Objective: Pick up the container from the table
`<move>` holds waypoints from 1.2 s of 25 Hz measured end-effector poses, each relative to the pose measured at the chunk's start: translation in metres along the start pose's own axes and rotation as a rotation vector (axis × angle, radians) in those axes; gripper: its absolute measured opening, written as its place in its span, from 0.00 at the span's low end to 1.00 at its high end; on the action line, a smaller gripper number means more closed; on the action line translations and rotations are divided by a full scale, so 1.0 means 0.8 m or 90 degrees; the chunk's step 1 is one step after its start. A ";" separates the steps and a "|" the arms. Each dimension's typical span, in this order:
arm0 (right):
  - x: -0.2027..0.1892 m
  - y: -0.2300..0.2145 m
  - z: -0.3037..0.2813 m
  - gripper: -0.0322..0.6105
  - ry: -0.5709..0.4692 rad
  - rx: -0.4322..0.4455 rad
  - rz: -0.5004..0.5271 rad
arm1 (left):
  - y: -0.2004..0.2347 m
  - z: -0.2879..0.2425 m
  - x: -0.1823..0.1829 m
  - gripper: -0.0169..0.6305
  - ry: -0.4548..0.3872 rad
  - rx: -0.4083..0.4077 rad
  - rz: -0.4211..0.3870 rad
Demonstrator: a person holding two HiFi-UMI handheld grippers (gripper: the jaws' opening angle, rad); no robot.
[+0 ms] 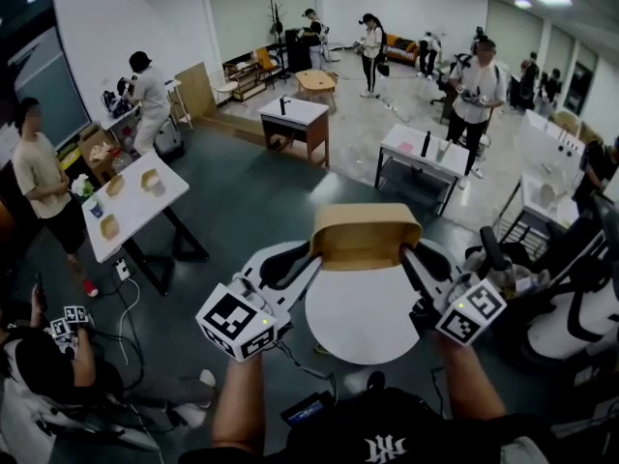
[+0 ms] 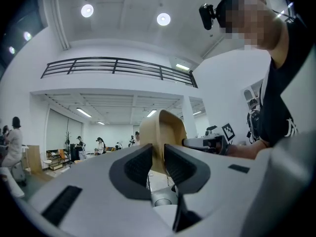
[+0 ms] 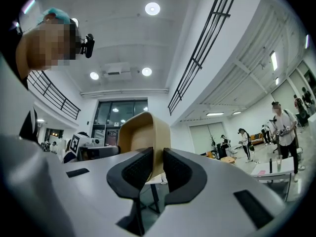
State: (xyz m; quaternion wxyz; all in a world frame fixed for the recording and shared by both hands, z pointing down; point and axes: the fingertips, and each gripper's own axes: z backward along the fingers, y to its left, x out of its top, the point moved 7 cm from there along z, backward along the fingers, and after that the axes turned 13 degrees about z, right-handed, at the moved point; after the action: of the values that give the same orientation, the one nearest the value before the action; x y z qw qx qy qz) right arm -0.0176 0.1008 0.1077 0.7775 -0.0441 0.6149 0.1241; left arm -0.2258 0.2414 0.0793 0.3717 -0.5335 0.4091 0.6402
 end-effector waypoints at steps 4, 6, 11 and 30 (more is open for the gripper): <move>0.003 0.008 0.007 0.18 -0.005 0.008 0.000 | -0.011 0.009 0.001 0.14 -0.014 0.006 -0.007; 0.006 0.007 0.009 0.18 -0.008 0.016 0.001 | -0.015 0.010 0.001 0.14 -0.013 0.014 -0.008; 0.008 -0.004 0.014 0.18 -0.026 0.043 -0.001 | -0.029 0.005 0.002 0.14 -0.006 0.043 -0.013; -0.007 -0.064 0.047 0.18 -0.036 0.086 -0.040 | -0.070 -0.049 -0.018 0.14 0.039 0.105 -0.007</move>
State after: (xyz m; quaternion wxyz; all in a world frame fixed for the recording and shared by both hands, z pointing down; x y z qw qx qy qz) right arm 0.0296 0.0586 0.1182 0.7992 -0.0071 0.5981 0.0592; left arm -0.1578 0.2264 0.0829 0.4051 -0.5229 0.4687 0.5855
